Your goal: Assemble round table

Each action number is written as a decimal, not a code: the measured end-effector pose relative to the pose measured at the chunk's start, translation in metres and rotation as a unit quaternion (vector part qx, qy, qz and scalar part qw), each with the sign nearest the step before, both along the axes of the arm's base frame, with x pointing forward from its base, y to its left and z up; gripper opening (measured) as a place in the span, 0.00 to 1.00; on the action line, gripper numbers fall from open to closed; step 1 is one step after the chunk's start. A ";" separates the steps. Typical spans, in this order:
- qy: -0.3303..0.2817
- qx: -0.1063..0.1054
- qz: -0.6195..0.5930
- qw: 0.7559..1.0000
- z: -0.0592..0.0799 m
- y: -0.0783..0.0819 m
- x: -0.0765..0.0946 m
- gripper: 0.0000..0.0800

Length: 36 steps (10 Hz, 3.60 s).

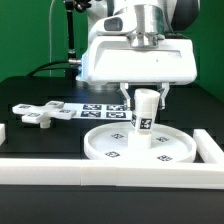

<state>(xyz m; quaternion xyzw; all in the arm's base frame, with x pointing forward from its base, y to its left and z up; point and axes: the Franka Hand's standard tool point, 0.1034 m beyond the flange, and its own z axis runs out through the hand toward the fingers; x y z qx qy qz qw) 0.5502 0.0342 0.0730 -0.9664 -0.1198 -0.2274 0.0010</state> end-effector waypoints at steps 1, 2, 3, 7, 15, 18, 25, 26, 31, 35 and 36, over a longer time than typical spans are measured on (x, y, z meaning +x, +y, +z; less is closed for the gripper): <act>-0.010 -0.001 -0.002 1.000 0.000 -0.002 0.001 0.51; -0.018 -0.002 -0.005 1.000 0.000 -0.003 0.002 0.51; -0.017 -0.002 -0.004 1.000 0.000 -0.003 0.002 0.51; -0.017 -0.002 -0.004 1.000 0.004 -0.003 0.004 0.78; 0.000 -0.001 -0.004 1.000 0.039 -0.010 0.011 0.81; 0.066 0.008 0.004 0.998 0.026 -0.006 0.007 0.81; 0.209 0.028 0.026 0.977 0.017 -0.008 0.016 0.81; 0.205 0.024 0.035 0.978 0.016 -0.013 0.016 0.81; 0.197 0.018 0.045 0.979 0.007 -0.021 0.009 0.70; 0.192 0.016 0.053 0.980 0.007 -0.007 0.010 0.51; 0.193 0.019 0.044 0.980 0.007 -0.008 0.010 0.51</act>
Offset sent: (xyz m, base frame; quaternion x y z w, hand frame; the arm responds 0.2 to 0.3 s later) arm 0.0000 0.0000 0.0000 0.0000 0.0000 0.0000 1.0000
